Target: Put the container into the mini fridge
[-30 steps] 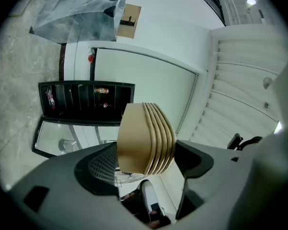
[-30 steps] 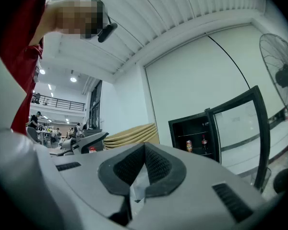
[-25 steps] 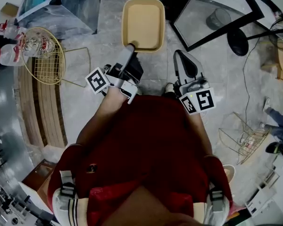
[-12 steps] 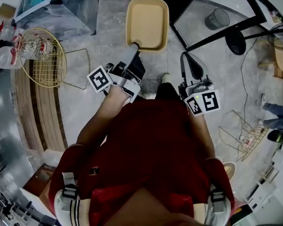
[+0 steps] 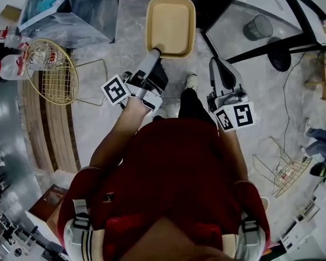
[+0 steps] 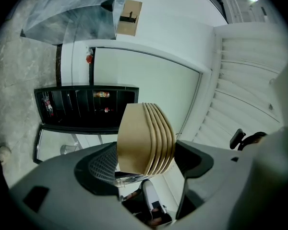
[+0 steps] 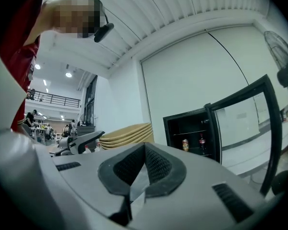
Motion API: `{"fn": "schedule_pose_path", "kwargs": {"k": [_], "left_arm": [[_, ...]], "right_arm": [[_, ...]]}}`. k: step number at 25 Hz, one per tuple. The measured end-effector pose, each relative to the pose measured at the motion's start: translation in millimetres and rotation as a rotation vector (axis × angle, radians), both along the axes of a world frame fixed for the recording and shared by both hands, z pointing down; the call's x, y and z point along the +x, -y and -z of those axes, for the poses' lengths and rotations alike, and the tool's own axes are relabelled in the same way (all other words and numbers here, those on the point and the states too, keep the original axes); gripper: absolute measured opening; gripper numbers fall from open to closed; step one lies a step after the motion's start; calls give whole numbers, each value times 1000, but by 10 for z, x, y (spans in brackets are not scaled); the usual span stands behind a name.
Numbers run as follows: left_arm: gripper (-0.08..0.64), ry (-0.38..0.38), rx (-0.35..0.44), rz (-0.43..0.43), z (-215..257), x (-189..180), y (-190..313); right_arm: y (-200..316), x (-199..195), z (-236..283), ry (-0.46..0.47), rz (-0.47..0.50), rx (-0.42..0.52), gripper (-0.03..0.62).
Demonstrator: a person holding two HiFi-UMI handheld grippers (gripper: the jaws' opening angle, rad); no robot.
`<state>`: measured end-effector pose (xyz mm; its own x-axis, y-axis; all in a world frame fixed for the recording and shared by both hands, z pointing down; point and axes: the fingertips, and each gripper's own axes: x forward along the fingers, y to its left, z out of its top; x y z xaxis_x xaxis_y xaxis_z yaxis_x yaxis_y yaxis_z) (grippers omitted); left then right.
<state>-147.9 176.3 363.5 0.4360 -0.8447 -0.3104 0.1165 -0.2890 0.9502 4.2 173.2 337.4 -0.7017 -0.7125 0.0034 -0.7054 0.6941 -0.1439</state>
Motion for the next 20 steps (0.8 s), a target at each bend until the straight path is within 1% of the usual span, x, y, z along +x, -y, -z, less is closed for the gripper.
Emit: {"fn": "schedule_pose_path", "kwargs": {"k": [5,11,20], "left_arm": [[377,15,-9,10,-42,173,564],[377,26,-17,49,-133,354,1278],[377,40,-24,107,-332,662,2062]], "right_arm": [[603,167,50,-7,19,23,0],[1335,393,64,13,48,15,0],[2015,706,26,16,119,15,0]]}}
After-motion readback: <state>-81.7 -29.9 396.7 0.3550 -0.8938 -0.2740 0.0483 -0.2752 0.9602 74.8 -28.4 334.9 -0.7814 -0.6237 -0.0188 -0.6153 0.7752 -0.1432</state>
